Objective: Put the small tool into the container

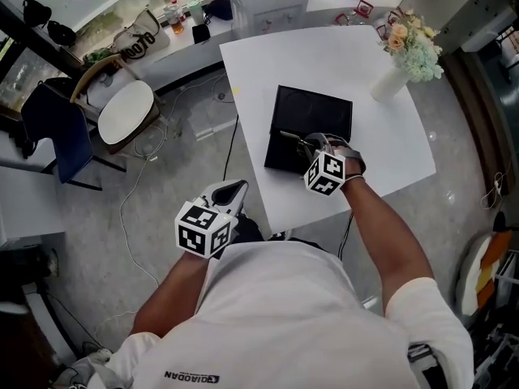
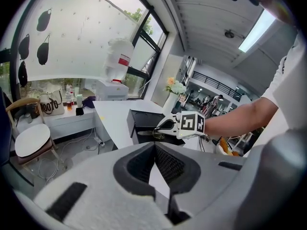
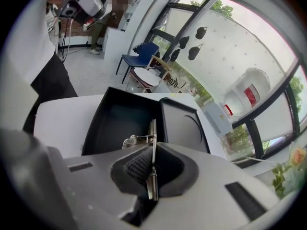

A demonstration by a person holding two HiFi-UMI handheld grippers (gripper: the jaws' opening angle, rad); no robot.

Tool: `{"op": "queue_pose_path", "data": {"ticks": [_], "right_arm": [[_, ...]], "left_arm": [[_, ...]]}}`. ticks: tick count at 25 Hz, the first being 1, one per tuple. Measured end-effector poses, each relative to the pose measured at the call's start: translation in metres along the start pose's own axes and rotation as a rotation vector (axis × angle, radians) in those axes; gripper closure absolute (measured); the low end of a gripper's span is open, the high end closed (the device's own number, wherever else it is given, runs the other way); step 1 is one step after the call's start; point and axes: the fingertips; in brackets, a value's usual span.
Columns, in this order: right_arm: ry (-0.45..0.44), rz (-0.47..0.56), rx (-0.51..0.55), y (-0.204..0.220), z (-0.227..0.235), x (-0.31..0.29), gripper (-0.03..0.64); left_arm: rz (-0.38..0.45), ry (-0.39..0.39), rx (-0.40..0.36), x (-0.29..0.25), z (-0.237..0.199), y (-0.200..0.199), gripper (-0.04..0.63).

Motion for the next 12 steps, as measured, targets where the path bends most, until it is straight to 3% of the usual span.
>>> {"op": "queue_pose_path", "data": {"ticks": [12], "right_arm": [[-0.042, -0.008, 0.014, 0.003, -0.022, -0.011, 0.573]], "left_arm": [[-0.004, -0.008, 0.009, 0.004, -0.003, 0.003, 0.586]]}}
Point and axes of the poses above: the fingertips, and each gripper's own axes: x backward along the fingers, z to its right, y out of its underside, and after that the axes turned 9 degrees about x, right-handed
